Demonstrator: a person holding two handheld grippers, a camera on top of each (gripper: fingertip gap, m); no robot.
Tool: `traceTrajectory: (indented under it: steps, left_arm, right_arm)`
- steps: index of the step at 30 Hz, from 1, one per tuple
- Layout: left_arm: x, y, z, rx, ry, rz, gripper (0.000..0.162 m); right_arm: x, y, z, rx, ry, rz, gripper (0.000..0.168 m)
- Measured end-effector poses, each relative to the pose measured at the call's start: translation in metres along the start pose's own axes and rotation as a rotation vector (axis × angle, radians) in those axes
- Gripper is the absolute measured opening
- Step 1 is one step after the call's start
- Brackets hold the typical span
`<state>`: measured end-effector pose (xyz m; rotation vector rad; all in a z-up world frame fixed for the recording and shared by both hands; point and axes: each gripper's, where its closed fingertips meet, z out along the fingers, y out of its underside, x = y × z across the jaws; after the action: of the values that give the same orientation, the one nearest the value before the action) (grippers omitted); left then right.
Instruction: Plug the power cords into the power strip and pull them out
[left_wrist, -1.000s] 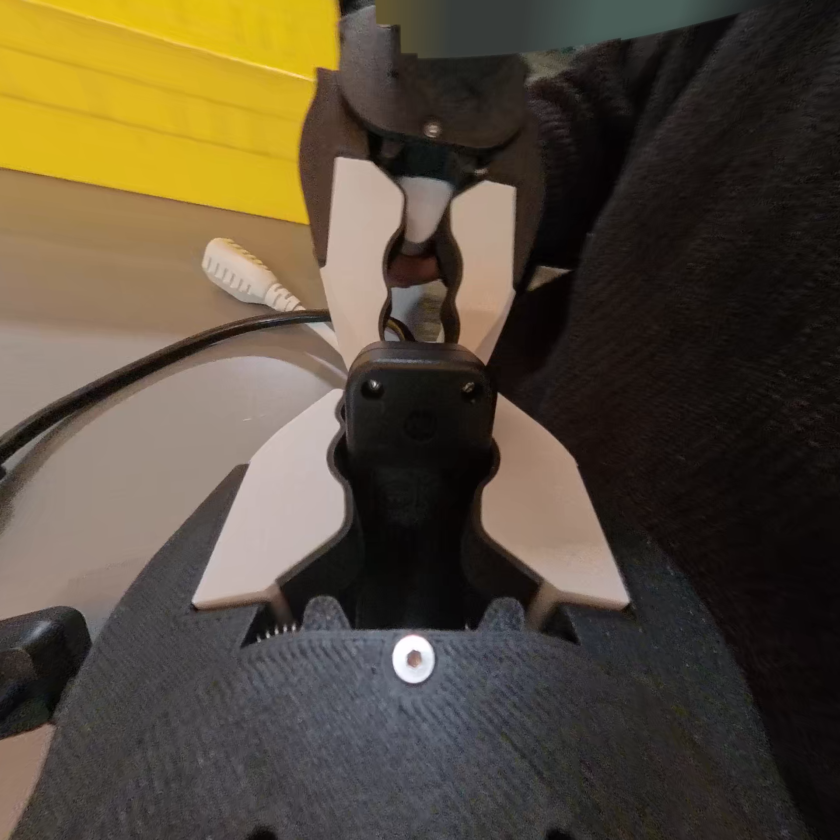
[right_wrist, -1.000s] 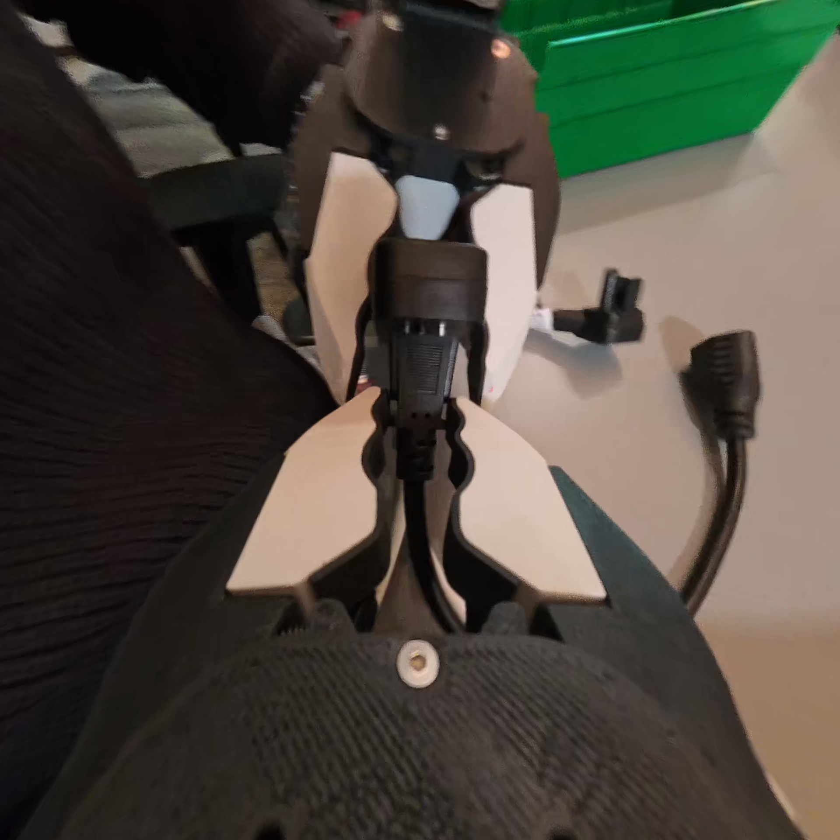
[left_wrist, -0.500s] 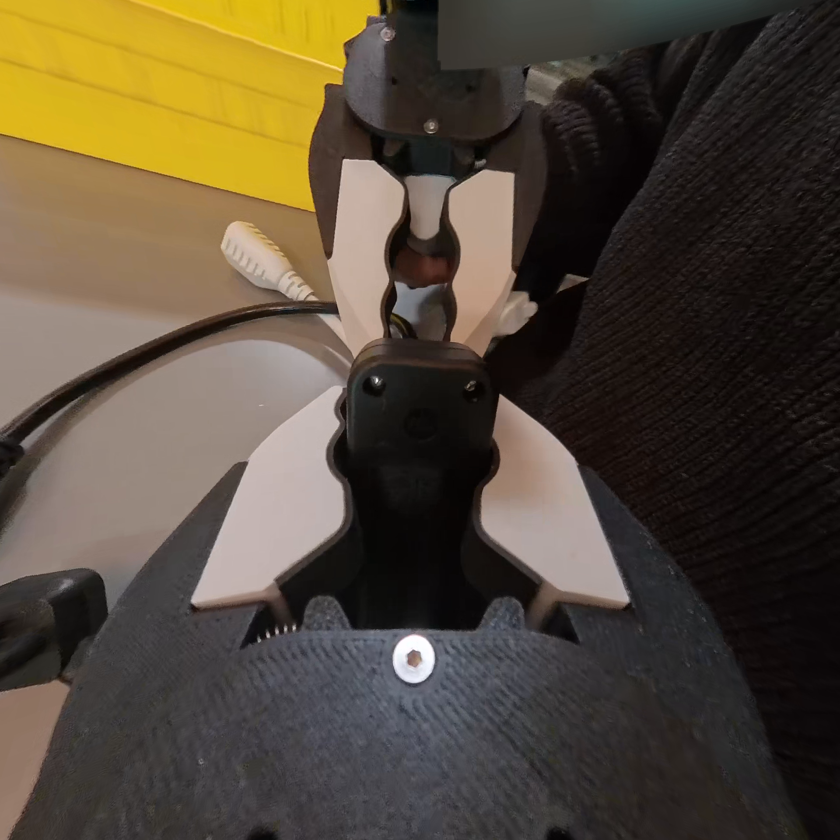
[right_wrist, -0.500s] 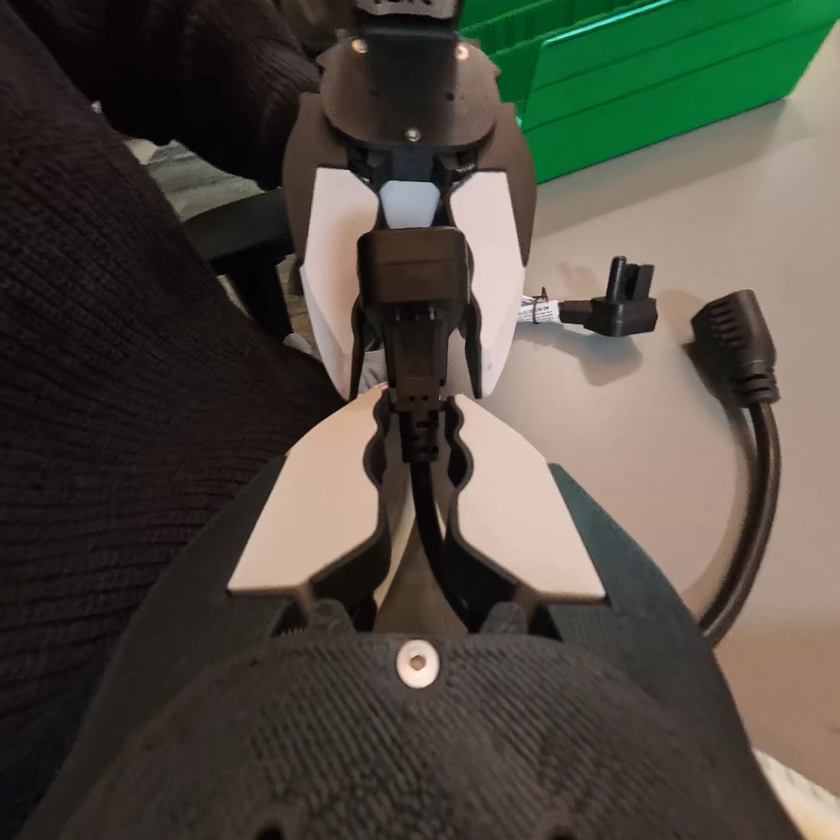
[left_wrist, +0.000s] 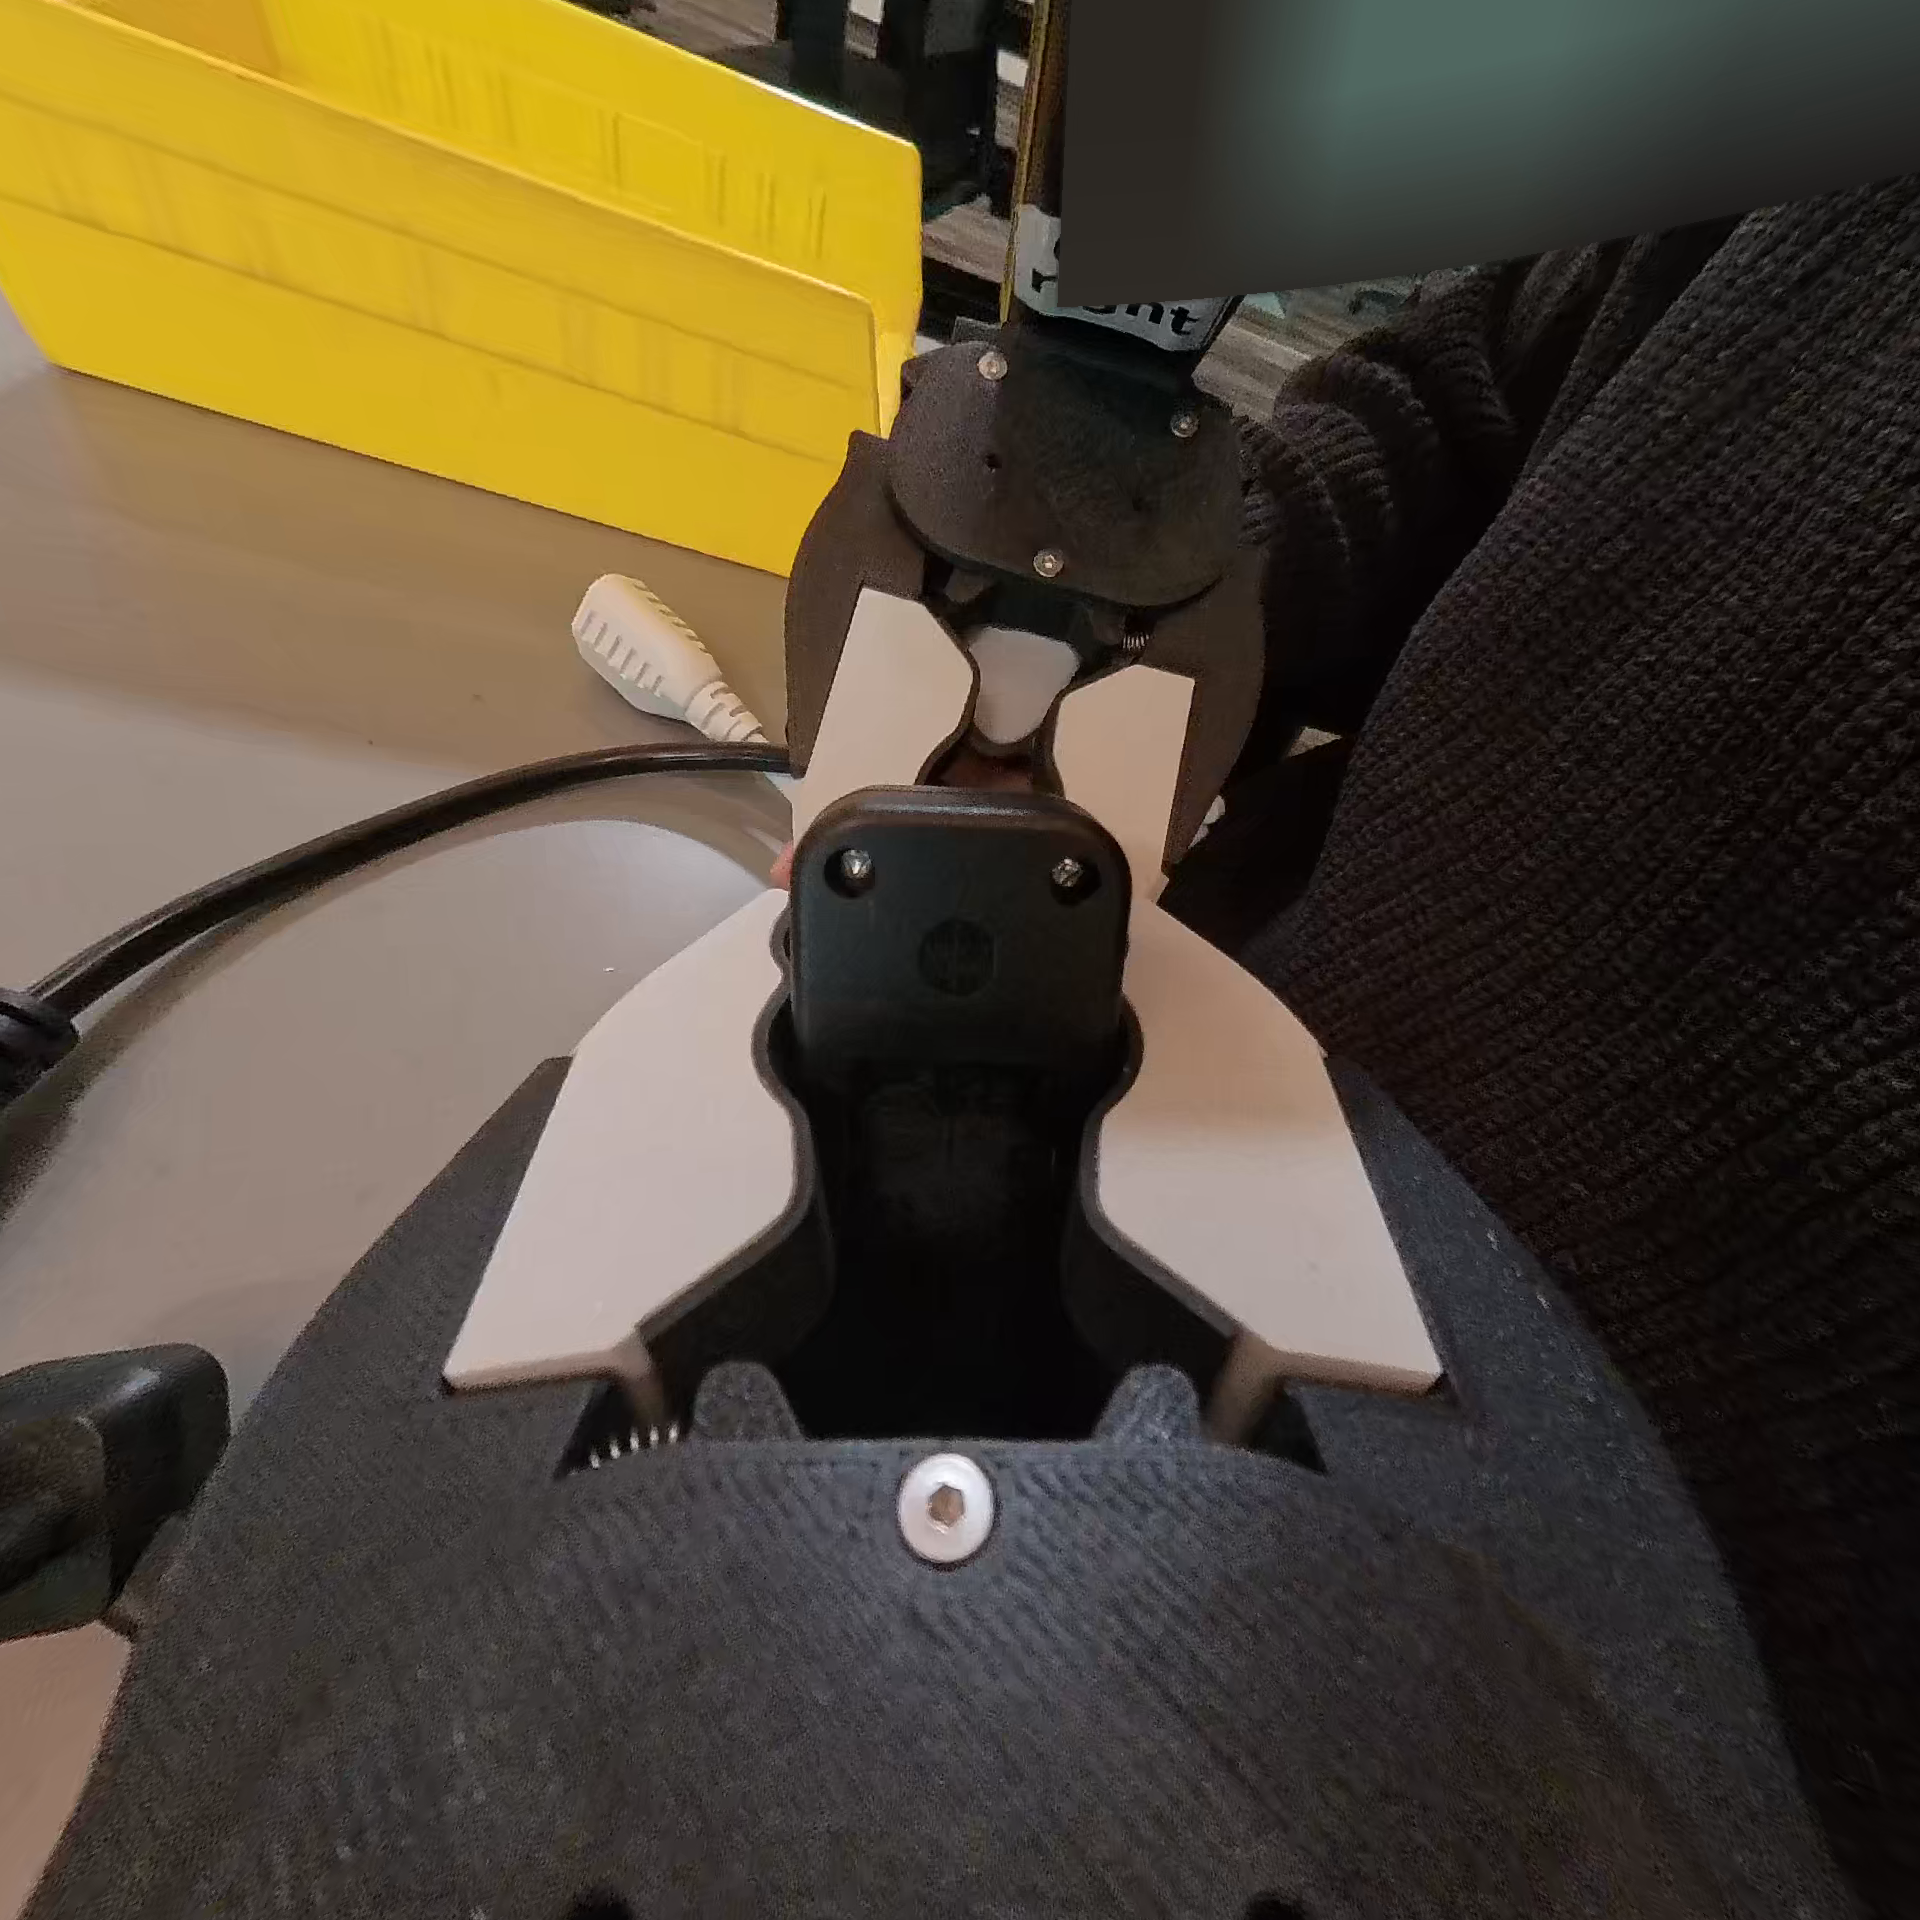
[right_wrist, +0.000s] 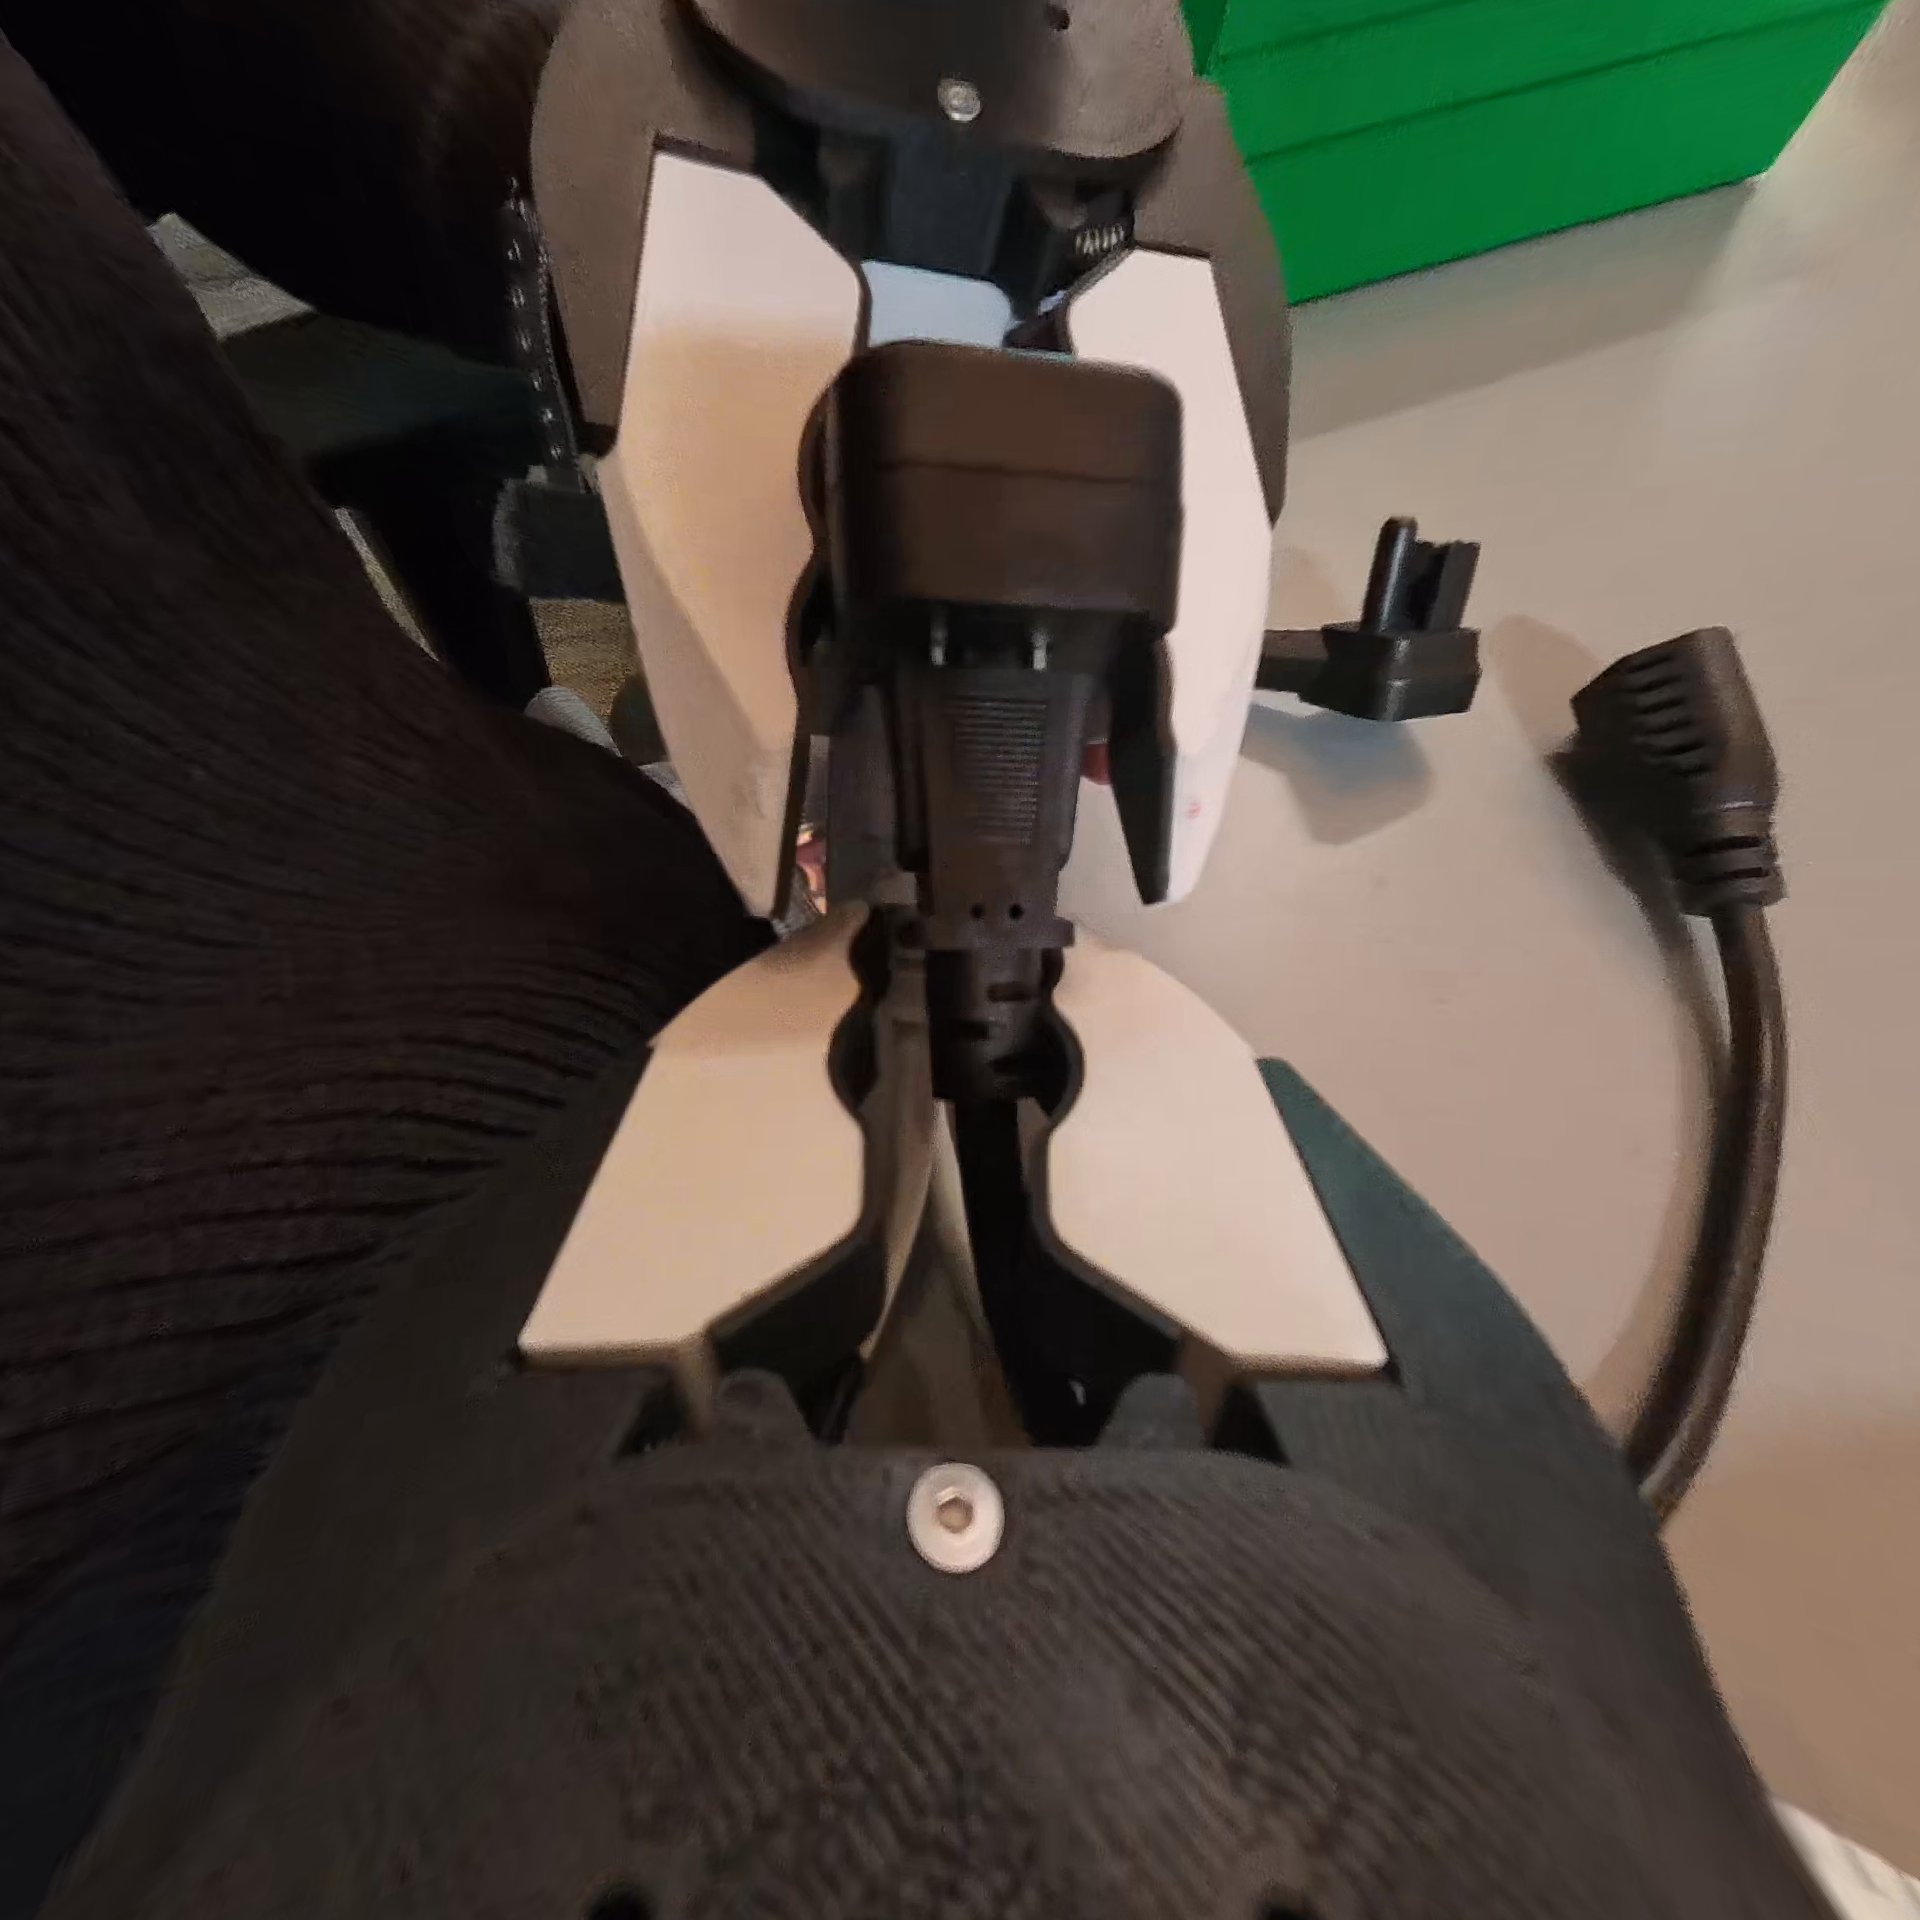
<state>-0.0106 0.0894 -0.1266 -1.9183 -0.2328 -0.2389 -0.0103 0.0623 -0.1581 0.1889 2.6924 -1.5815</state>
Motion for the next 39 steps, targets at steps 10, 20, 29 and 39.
traceTrajectory:
  steps: [10, 20, 29, 39]
  left_arm:
    - [-0.021, -0.011, -0.02, 0.139, -0.105, -0.042, 0.053]
    - [-0.054, -0.026, -0.051, 0.316, -0.343, -0.099, 0.052]
    - [-0.022, -0.044, -0.035, 0.362, -0.506, 0.166, 0.051]
    - [-0.001, -0.045, -0.004, 0.396, -0.321, 0.144, 0.052]
  right_arm:
    - [0.047, -0.037, -0.051, 0.33, 0.257, 0.065, 0.047]
    - [0.034, -0.061, -0.069, 0.57, 0.266, 0.315, 0.034]
    - [0.034, -0.06, -0.055, 0.827, -0.027, 0.898, 0.039]
    - [0.044, -0.065, -0.078, 1.078, -0.384, 1.073, 0.021]
